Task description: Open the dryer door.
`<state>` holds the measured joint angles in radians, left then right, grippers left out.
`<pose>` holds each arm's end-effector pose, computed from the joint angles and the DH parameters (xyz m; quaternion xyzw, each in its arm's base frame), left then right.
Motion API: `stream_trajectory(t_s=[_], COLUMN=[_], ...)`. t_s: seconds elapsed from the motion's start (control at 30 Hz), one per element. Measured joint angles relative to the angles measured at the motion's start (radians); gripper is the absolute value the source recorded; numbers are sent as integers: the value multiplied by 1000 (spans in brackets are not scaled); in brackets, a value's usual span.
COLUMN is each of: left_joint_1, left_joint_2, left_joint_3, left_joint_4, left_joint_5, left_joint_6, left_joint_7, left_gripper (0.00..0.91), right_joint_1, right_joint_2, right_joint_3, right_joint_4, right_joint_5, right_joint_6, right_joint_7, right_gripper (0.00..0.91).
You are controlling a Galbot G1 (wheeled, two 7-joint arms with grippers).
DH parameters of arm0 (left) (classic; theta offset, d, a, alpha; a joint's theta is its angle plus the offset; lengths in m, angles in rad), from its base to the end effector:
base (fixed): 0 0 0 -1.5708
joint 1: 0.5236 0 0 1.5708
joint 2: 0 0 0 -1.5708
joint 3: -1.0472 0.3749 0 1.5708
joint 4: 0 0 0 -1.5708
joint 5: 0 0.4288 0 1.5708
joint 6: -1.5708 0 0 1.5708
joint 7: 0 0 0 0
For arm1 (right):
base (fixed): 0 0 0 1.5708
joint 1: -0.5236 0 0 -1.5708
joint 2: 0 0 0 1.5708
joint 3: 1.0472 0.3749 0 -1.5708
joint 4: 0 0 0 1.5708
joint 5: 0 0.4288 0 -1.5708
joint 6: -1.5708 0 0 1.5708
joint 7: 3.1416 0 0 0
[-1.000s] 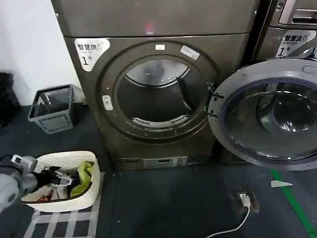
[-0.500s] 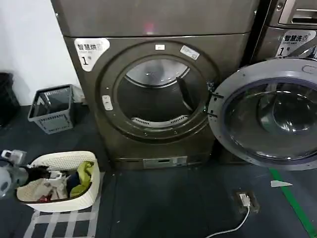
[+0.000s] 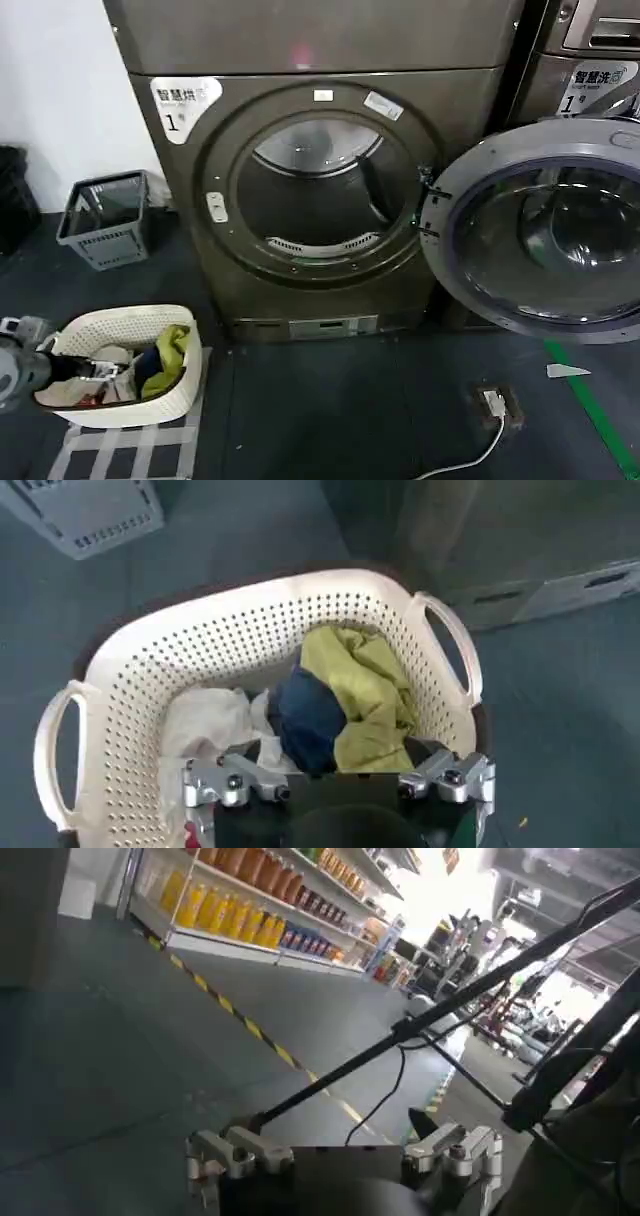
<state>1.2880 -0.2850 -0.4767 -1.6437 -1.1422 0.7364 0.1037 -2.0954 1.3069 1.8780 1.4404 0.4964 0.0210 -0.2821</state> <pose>0.3872 0.3242 -0.2144 -0.0690 -0.8732 -0.0543 0.4794 -0.2208 -0.5132 -0.2326 -0.4699 -0.8338 0.1606 0.2411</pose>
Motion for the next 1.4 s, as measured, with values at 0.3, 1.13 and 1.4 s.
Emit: stream_trajectory(t_s=[0.3,1.13,1.4], left_joint_1=[2,24,24], left_joint_2=[8,23,25], left_joint_3=[-1,-6,-7], left_joint_4=[4,-4,-6], left_joint_5=[-1,-1,-1], left_joint_6=[0,0,0], left_joint_7=[1,-1,-2], left_gripper=[907,907,907], right_joint_1=[1,5,8], right_joint_2=[3,6,7], right_joint_3=[-3,-1,-1], right_joint_4=[0,-9,-9], right_joint_5=[2,-21,-21], right_joint_6=[7,8,7], right_joint_7=[-9,-12,-13], right_gripper=[907,907,907])
